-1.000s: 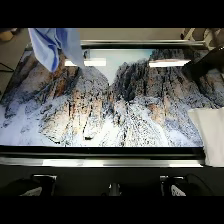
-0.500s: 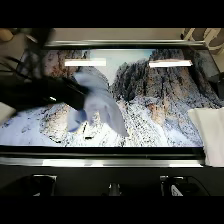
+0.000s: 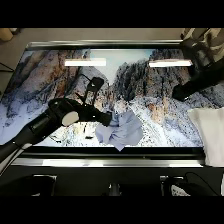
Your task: Fold the shirts.
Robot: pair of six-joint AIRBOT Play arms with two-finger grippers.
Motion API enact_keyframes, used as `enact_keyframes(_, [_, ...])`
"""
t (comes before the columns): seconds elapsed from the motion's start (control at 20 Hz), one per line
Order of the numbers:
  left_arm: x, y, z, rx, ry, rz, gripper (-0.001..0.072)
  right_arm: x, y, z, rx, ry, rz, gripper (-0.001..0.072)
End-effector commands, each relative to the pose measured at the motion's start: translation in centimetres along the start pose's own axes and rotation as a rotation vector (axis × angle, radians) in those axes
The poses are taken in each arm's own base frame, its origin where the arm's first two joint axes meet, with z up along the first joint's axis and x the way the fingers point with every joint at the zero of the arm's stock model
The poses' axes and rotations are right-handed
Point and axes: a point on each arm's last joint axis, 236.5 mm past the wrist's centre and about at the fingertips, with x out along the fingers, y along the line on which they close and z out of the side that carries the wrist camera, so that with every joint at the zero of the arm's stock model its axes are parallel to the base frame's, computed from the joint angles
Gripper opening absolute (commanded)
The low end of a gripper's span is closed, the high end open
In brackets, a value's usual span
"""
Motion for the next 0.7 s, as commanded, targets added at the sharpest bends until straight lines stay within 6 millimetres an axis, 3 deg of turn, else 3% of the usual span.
enact_keyframes(0.0, [-2.2,5.9,-4.3,0.03,0.217,0.072,0.0709,5.4,5.6,-1.7,-0.023,0.076,0.3,0.0614])
enact_keyframes(0.1, [-1.2,5.8,-8.3,-0.029,0.307,-0.016,0.071,7.8,7.2,-4.1,-0.028,0.098,0.344,0.0614])
enact_keyframes(0.25, [3.2,4.1,-12.3,-0.184,0.325,-0.131,0.071,11.6,9.4,-8.5,0.004,0.173,0.402,0.0616])
enact_keyframes(0.45, [7.5,2.3,-13.3,-0.356,0.282,-0.236,0.0709,15.0,12.1,-12.1,0.041,0.229,0.492,0.0617])
enact_keyframes(0.5, [8.1,2.2,-13.3,-0.362,0.285,-0.245,0.0706,15.3,12.4,-12.5,0.047,0.238,0.498,0.0617])
enact_keyframes(0.55, [8.7,2.2,-13.3,-0.361,0.285,-0.25,0.064,15.5,12.4,-12.8,0.047,0.243,0.499,0.0616])
enact_keyframes(0.65, [9.5,2.5,-13.3,-0.359,0.278,-0.244,0.0629,15.5,12.5,-12.8,0.048,0.242,0.5,0.0616])
